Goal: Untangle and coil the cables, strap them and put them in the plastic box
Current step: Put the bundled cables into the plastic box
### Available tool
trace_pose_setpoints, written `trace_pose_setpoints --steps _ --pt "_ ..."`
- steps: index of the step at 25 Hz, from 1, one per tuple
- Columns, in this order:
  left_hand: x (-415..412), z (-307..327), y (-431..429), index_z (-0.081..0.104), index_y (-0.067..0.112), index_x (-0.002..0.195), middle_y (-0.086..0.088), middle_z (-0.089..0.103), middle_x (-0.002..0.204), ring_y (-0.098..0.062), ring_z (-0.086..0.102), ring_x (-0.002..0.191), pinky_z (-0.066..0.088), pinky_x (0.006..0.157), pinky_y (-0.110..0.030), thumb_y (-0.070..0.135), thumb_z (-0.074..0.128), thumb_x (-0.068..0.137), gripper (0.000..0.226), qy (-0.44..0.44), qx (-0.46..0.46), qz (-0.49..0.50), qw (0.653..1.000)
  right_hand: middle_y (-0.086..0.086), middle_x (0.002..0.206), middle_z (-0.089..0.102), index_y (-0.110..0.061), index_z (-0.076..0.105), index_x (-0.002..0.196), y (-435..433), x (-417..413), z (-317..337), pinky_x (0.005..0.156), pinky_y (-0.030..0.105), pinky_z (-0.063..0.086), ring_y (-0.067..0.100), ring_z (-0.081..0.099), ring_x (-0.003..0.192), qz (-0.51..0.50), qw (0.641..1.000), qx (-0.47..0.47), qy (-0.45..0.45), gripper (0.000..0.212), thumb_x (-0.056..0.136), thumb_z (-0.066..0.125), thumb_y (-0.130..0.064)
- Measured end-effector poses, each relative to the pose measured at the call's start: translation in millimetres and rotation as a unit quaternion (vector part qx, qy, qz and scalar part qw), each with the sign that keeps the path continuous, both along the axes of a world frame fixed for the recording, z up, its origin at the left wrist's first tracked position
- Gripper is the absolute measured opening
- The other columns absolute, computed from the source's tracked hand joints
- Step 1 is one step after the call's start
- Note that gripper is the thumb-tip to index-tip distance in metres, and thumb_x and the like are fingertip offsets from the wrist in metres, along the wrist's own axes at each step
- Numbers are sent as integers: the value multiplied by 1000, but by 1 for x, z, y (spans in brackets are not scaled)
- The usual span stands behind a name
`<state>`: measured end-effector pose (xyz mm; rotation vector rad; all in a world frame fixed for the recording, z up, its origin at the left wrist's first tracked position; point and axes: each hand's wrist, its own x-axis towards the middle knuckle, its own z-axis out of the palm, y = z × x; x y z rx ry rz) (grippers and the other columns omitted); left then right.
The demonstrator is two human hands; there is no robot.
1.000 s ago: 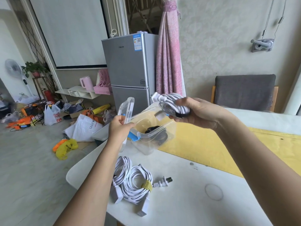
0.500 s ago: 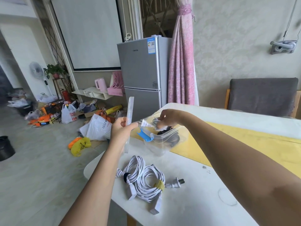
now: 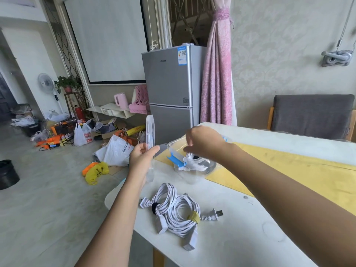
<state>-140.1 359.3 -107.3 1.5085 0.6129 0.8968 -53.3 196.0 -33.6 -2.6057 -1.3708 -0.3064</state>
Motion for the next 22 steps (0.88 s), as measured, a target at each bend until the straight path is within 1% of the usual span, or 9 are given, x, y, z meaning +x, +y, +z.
trace_pose_setpoints --steps 1,3,5,7,9,10,14,17,22 --pt "-1 1 2 57 7 93 -1 50 75 -10 45 61 37 57 -20 15 69 84 17 -2 -4 1 1000 7 99 65 -13 60 101 -6 -17 -4 70 30 47 25 60 92 64 998 -2 18 25 83 66 -29" --pt "-2 3 3 56 8 92 1 50 73 -10 44 60 36 56 -21 15 69 84 16 2 -5 3 1000 7 111 57 -25 50 123 -19 -49 -19 81 34 47 25 56 99 170 978 -88 81 42 84 65 -24" --pt "-1 4 0 55 11 88 4 49 71 -9 44 62 37 57 -21 16 69 84 15 8 -4 4 1000 12 120 48 -36 32 140 -22 -68 -41 86 39 45 28 51 111 182 955 -207 110 61 87 59 -19" --pt "-1 4 -4 54 11 90 5 48 72 -9 45 64 37 60 -22 16 70 84 17 14 3 -2 1000 12 110 48 -37 24 145 -14 -74 -59 78 34 43 29 46 116 167 947 -250 114 65 90 52 -14" --pt "0 3 -6 56 10 93 3 50 74 -10 45 65 37 60 -21 17 70 83 19 20 5 -2 1000 7 89 43 -28 29 145 -3 -74 -71 57 28 34 28 50 102 139 957 -233 99 62 90 51 -9" --pt "0 2 -6 57 9 94 3 51 75 -10 46 66 37 60 -21 18 71 82 20 21 1 0 1000 8 86 42 -23 33 143 0 -74 -75 52 28 31 30 53 98 128 964 -217 84 60 88 53 -7" --pt "0 1 -5 60 4 103 0 54 80 -10 46 66 37 61 -21 20 71 82 28 20 -21 -3 1000 20 110 56 -10 43 133 -1 -72 -90 65 31 35 36 57 101 120 976 -179 31 48 86 51 -3" --pt "-1 4 -5 60 9 104 3 54 75 -8 47 65 36 56 -19 19 70 83 26 11 -53 5 999 20 109 58 -5 46 125 -5 -71 -94 65 31 34 36 57 101 98 983 -153 33 40 85 52 -3" --pt "-2 4 4 58 9 95 0 46 66 -15 45 64 37 57 -24 17 68 83 17 18 -76 -2 997 14 108 63 -10 61 114 -14 -66 -73 68 29 37 31 59 101 122 982 -146 22 34 80 60 -9"
